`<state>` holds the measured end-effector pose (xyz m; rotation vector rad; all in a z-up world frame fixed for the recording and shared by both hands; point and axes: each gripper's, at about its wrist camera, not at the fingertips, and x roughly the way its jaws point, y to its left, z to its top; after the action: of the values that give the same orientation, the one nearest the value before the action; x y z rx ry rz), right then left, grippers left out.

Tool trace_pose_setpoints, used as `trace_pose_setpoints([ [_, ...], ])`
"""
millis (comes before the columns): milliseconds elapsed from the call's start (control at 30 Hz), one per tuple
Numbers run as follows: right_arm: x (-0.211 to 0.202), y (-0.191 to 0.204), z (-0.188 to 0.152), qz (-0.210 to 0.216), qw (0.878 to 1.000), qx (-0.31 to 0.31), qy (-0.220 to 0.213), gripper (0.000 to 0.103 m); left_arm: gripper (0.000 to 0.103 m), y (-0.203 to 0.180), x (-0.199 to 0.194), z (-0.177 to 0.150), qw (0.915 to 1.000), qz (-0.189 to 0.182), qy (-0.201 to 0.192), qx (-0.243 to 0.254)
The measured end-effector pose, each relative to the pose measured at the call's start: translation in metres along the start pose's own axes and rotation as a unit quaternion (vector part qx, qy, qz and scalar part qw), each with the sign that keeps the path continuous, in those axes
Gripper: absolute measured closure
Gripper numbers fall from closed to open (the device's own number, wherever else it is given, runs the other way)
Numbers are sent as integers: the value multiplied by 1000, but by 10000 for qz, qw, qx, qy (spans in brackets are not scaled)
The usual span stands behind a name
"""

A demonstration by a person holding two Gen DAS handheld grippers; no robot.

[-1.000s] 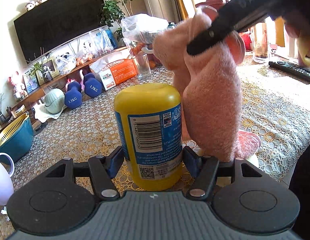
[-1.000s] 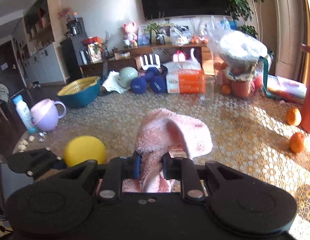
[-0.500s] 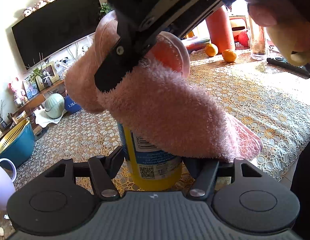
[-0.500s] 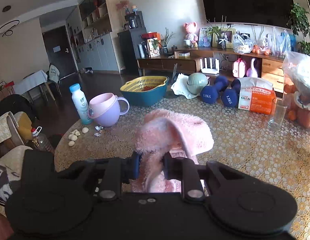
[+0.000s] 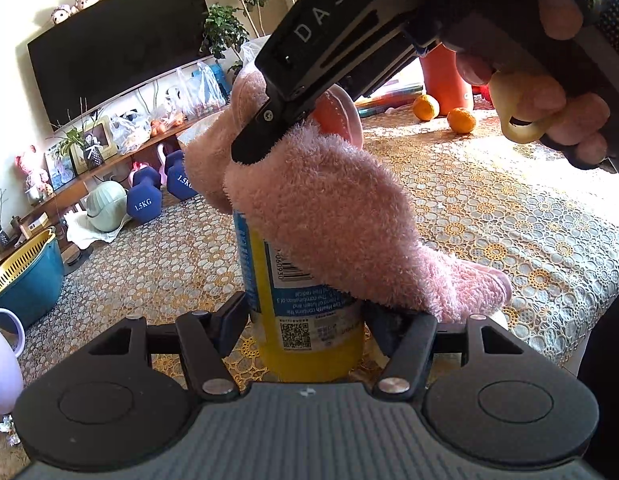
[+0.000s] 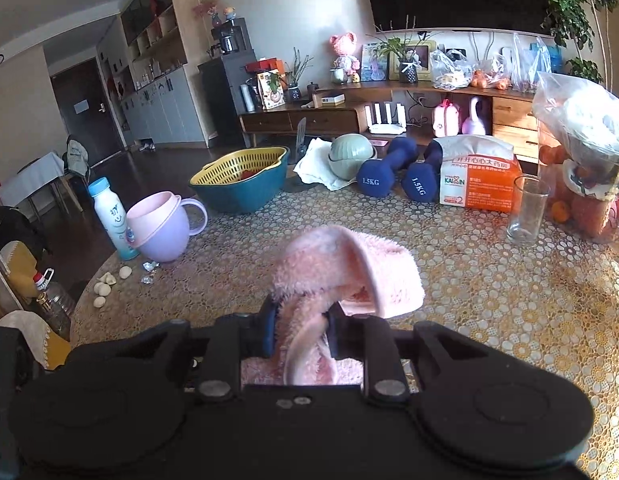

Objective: Clean container
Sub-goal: 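Rub the towel in the right tool over the jar body while the left tool holds it, then wipe the jar cap with the towel in the right tool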

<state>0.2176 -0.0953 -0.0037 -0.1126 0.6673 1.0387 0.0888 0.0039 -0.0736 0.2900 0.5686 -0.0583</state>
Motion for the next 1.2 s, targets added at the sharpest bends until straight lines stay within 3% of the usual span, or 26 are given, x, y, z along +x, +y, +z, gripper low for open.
trace_pose_setpoints([
  [233, -3, -18, -5, -387, 9989, 226, -117, 81, 40, 2, 0, 0, 10000, -20, -7, -82],
  [533, -6, -50, -38, -945, 9939, 534, 210, 82, 40, 0, -6, -6, 10000, 7, -55, -43],
  [733, -26, -45, -31, -363, 9969, 689, -126, 82, 40, 4, -13, -11, 9999, -36, 2, -143],
  [967, -25, -17, -21, 935, 9912, 857, -377, 82, 40, 3, -15, -11, 9999, -64, 83, -91],
  [1200, -11, -31, -35, 1287, 9766, 1684, -355, 82, 40, 5, -14, -12, 9999, -82, 61, -134],
])
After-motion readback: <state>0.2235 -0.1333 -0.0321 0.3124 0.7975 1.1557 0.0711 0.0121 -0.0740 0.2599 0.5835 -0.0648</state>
